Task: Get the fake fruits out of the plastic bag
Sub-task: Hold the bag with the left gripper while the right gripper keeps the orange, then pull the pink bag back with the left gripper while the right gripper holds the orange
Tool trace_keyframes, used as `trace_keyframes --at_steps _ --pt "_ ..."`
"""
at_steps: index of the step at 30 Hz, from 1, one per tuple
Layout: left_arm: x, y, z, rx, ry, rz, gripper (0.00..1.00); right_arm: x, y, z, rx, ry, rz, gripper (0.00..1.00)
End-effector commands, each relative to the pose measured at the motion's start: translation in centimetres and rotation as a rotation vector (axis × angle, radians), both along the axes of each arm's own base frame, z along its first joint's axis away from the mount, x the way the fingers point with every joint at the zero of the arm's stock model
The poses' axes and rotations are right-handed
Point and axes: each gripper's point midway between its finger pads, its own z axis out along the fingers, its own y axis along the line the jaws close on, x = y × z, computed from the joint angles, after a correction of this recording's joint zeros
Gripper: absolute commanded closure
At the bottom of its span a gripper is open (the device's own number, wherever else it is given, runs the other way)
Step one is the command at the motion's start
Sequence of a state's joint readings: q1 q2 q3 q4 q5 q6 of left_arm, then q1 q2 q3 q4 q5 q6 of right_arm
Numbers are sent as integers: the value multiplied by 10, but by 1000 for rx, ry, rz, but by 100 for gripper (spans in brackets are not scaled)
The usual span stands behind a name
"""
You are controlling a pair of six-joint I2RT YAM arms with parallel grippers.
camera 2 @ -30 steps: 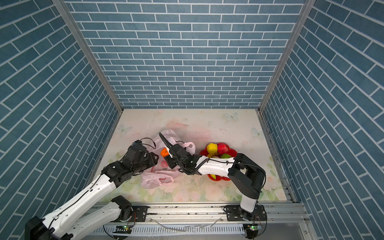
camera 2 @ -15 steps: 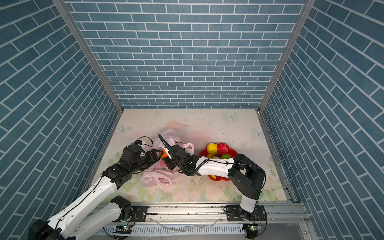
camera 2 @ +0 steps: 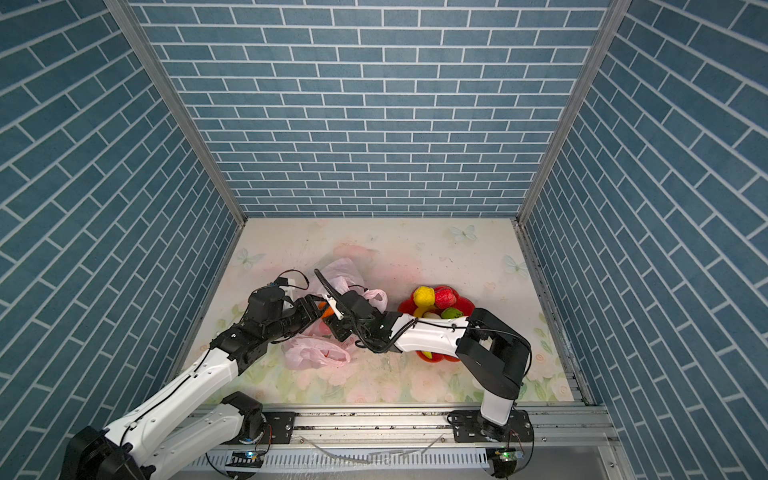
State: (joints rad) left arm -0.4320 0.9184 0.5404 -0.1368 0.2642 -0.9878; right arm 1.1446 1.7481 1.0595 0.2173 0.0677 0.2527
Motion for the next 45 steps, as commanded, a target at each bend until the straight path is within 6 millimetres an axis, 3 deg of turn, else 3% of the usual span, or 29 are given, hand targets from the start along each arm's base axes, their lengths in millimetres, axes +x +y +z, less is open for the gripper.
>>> trace_keyframes --at_steps 1,7,12,16,31,37,41,45 --pt "0 -5 2 -25 -8 -22 35 -3 10 36 74 -73 44 100" --pt "1 -10 0 -49 1 -40 35 -2 15 41 85 -86 50 100" --pt "0 -11 -5 -29 19 -52 27 -1 19 46 101 -90 56 100" --pt "-1 -7 -9 5 34 -50 26 -1 20 51 113 -93 58 100" --pt "6 -5 9 -24 -21 -40 66 -1 22 50 107 -84 59 99" --pt "6 4 16 -43 -37 -18 71 0 17 45 97 -68 37 81" --pt "5 11 19 -46 -39 -6 72 2 13 41 79 -57 11 46" --pt "5 18 18 -39 -38 4 72 4 7 40 59 -60 -14 32"
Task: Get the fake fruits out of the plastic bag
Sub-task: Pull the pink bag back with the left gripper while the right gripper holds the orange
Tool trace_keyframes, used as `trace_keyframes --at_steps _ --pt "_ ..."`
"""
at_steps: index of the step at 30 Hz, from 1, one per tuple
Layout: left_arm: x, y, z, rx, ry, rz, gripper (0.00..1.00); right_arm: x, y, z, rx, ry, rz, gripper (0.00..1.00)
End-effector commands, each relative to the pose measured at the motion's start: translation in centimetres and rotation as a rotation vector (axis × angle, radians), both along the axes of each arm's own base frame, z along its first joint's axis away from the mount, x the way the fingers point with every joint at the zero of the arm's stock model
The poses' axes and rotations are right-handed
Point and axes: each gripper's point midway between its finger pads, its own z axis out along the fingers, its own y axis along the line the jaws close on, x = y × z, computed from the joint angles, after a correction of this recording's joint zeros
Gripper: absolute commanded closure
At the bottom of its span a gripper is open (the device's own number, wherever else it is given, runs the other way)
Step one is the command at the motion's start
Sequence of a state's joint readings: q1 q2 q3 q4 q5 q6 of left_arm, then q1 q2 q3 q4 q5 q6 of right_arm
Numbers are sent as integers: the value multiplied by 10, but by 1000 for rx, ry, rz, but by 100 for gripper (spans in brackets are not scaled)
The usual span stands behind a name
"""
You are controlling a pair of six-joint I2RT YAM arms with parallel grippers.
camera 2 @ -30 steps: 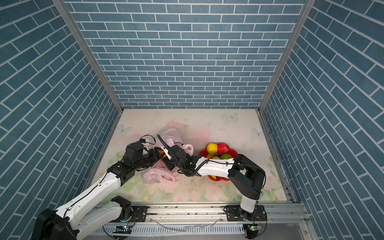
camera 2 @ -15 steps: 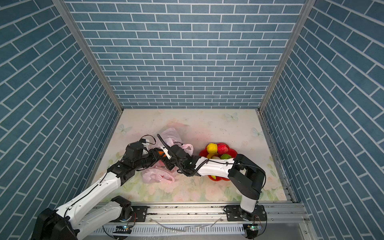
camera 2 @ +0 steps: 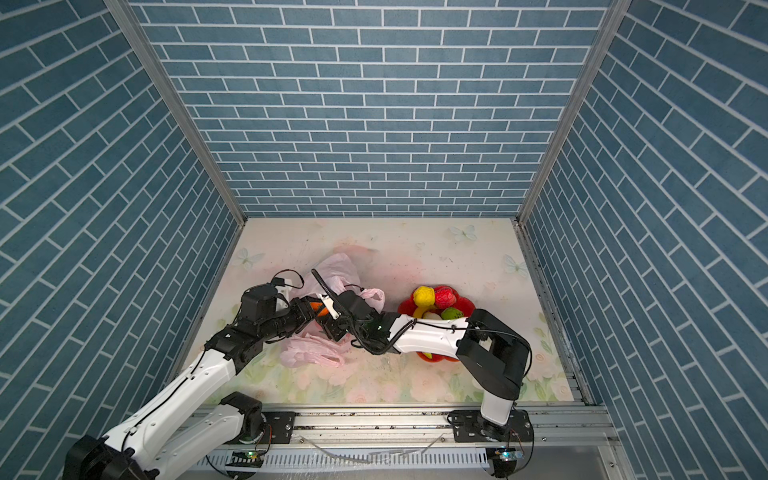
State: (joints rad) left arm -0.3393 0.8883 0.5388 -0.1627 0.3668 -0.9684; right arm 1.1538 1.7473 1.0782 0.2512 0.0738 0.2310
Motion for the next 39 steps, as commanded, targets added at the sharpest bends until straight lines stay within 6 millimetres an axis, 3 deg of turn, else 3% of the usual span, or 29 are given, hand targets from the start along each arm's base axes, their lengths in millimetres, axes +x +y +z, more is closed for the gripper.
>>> trace_keyframes --at_steps 1,12,26,39 --pt "6 7 12 5 -44 12 72 4 -5 24 12 -18 -33 30" --pt "15 15 20 -11 -62 28 73 -10 -26 34 -72 4 2 7" --pt "10 9 45 -94 -94 0 74 -6 3 55 -38 -26 58 13" --pt "-5 -4 70 -183 -123 -79 74 0 24 54 -43 -43 94 16"
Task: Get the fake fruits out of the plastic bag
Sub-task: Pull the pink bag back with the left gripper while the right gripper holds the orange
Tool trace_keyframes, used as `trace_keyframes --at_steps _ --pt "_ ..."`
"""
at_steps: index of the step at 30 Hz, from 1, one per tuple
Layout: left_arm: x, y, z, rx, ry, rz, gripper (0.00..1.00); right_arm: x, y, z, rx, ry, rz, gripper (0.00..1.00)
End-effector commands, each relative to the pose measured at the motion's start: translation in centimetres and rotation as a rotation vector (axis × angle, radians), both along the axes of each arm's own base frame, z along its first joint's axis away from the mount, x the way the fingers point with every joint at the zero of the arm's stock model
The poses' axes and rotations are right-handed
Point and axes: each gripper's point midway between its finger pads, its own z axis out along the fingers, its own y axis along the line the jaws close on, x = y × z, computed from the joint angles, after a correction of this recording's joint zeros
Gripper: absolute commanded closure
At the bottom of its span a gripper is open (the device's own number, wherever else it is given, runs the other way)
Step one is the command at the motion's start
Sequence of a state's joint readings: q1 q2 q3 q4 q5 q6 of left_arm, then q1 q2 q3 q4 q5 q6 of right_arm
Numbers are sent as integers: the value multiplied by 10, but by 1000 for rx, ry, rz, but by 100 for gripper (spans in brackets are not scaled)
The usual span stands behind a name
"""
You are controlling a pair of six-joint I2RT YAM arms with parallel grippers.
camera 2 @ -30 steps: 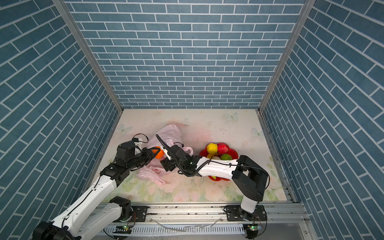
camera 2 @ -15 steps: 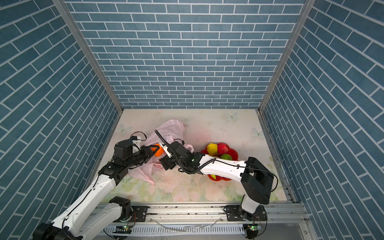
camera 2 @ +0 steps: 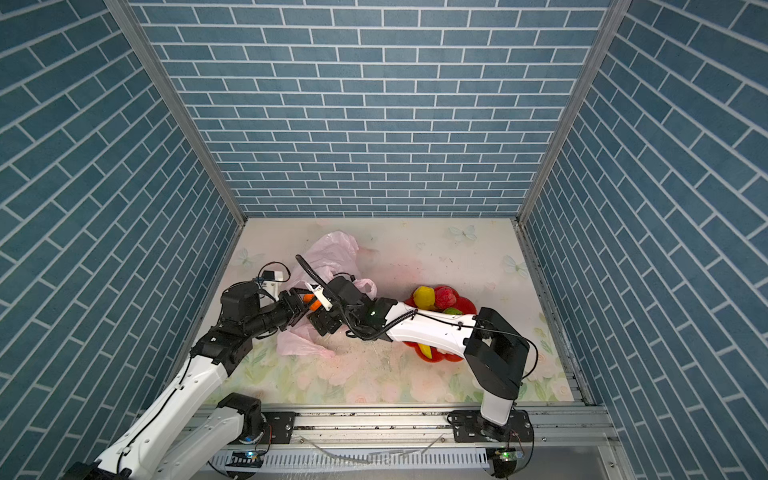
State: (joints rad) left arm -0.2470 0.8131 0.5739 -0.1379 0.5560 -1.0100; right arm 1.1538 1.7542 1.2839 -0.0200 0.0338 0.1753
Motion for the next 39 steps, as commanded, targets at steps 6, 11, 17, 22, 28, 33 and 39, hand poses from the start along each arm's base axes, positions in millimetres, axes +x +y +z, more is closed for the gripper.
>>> trace_keyframes --at_steps 6,11,17,22,28,33,39 --pt "-7 -2 15 -25 -29 -31 74 2 14 29 73 -61 34 21" --pt "-9 -2 4 -18 -1 -35 75 6 9 35 83 -81 7 18" --pt "-15 -1 -2 16 27 -48 75 10 7 38 88 -97 -18 16" --pt "-23 0 -7 45 50 -66 75 13 6 40 96 -107 -34 17" --pt "-29 0 -13 54 71 -85 75 11 10 41 113 -102 -18 37" --pt "-29 -1 -12 44 64 -88 71 9 11 41 118 -94 -6 73" --pt "-22 0 -6 51 49 -74 51 1 10 39 109 -70 24 83"
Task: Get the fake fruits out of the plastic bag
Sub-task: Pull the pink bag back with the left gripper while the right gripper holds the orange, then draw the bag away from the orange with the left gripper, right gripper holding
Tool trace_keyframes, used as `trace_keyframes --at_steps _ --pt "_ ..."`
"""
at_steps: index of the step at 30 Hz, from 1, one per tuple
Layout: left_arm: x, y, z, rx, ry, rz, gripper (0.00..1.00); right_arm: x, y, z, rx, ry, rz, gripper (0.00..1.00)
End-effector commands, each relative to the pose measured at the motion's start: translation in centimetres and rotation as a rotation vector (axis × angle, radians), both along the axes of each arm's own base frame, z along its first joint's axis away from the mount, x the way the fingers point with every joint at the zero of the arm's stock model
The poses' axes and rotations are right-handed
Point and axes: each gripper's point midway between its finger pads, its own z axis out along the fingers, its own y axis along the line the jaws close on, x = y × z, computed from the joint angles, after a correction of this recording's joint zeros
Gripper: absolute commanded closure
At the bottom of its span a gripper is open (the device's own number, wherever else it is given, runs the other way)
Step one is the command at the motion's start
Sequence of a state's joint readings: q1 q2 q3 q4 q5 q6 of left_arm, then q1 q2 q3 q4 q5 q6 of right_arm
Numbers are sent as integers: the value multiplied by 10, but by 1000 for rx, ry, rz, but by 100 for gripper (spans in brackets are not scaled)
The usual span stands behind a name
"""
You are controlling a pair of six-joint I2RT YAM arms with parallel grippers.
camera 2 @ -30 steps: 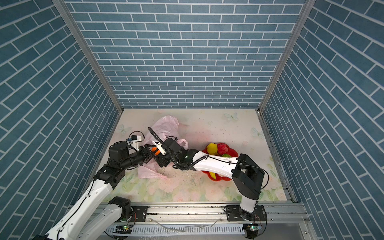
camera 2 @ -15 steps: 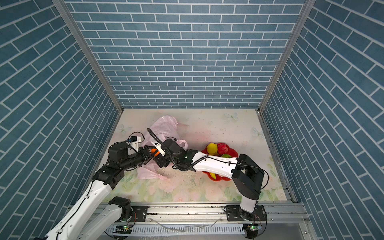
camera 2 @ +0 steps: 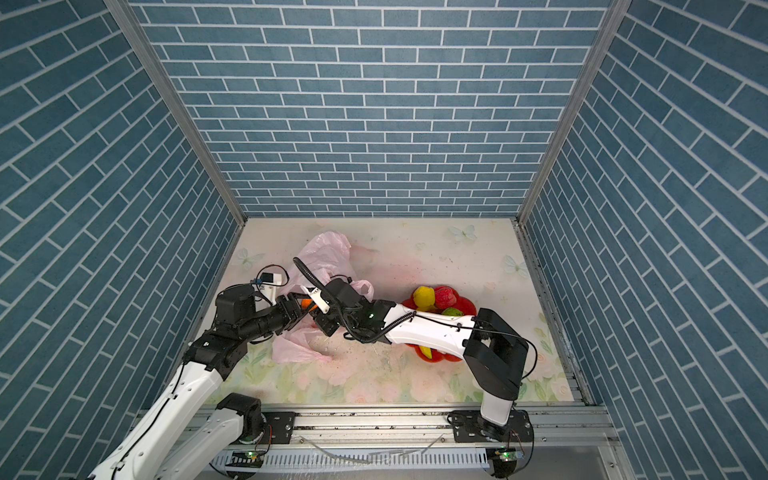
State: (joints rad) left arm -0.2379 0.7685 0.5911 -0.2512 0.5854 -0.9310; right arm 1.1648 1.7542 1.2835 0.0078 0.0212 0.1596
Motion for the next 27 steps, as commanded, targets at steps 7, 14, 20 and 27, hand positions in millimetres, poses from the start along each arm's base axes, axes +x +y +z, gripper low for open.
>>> trace_keyframes --at_steps 7,14,20,27 --pt "9 10 13 72 1 48 20 -11 -13 22 32 22 38 85" --pt "28 39 20 271 -21 164 16 -36 -33 20 -15 86 107 87" --pt "51 45 28 290 -53 225 16 -55 -45 24 -58 148 167 87" --pt "58 40 63 236 -137 230 16 -54 -47 2 -137 185 154 88"
